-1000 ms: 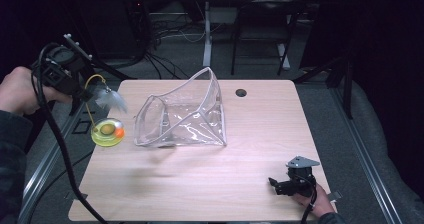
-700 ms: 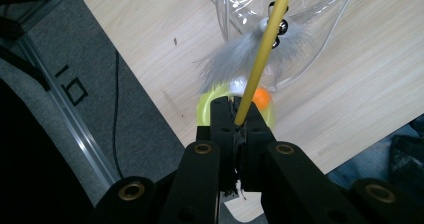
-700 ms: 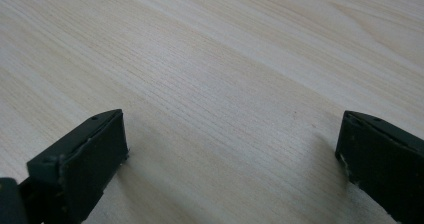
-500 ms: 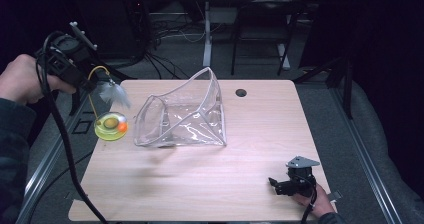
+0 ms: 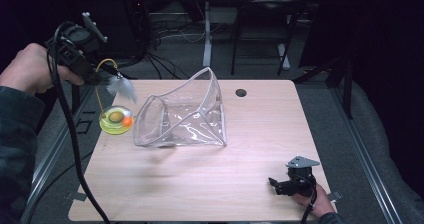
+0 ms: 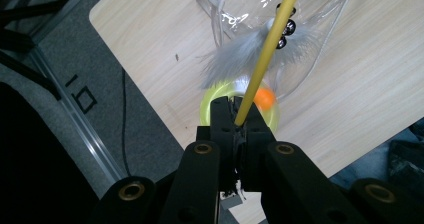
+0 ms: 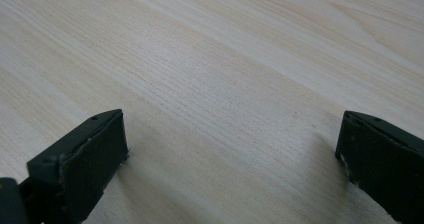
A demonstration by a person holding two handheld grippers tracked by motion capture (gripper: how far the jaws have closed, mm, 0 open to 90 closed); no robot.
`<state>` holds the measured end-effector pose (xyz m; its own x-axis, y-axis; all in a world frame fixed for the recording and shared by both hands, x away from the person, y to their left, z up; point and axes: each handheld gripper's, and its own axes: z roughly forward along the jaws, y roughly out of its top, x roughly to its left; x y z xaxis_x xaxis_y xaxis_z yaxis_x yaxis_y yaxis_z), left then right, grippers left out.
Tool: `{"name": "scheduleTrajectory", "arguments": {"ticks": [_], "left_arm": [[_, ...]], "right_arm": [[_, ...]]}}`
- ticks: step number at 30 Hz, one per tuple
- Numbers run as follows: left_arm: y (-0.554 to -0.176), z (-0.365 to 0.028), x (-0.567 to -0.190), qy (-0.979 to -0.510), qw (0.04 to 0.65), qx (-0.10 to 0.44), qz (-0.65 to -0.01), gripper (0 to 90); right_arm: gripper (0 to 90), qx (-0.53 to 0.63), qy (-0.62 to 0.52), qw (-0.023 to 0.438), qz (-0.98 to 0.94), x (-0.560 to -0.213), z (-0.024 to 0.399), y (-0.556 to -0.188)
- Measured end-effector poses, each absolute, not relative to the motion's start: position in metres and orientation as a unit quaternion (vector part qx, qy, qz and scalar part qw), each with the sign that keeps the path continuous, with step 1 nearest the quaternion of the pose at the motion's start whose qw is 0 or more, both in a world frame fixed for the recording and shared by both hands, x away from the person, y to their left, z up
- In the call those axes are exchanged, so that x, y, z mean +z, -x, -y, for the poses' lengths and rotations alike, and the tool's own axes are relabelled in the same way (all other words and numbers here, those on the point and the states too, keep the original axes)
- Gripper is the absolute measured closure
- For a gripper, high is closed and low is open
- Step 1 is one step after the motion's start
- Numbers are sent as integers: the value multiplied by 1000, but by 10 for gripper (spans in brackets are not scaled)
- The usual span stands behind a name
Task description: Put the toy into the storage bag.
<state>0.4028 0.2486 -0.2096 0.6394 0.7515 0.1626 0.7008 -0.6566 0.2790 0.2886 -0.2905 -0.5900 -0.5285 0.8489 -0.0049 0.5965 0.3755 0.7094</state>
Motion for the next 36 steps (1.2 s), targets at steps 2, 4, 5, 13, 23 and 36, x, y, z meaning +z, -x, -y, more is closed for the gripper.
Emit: {"name": "scheduleTrajectory", "arguments": {"ticks": [2, 4, 5, 13, 23, 36], "left_arm": [[-403, -247, -208, -899, 98, 134, -405, 881], [-404, -243, -205, -900, 99, 136, -402, 881], [-404, -243, -205, -900, 99, 136, -402, 881], [-408, -234, -197, -901, 99, 140, -399, 881], [-413, -218, -189, -908, 95, 145, -381, 881], [-423, -192, -187, -916, 93, 143, -363, 880]], "right_arm": [[0, 335, -448, 189, -808, -590, 290, -289], [0, 334, -447, 188, -808, -590, 291, -289], [0, 334, -447, 188, -808, -590, 291, -289], [0, 335, -447, 188, -808, -590, 290, -289], [0, 335, -447, 188, -808, -590, 290, -289], [0, 337, -448, 188, -807, -590, 290, -288]]}}
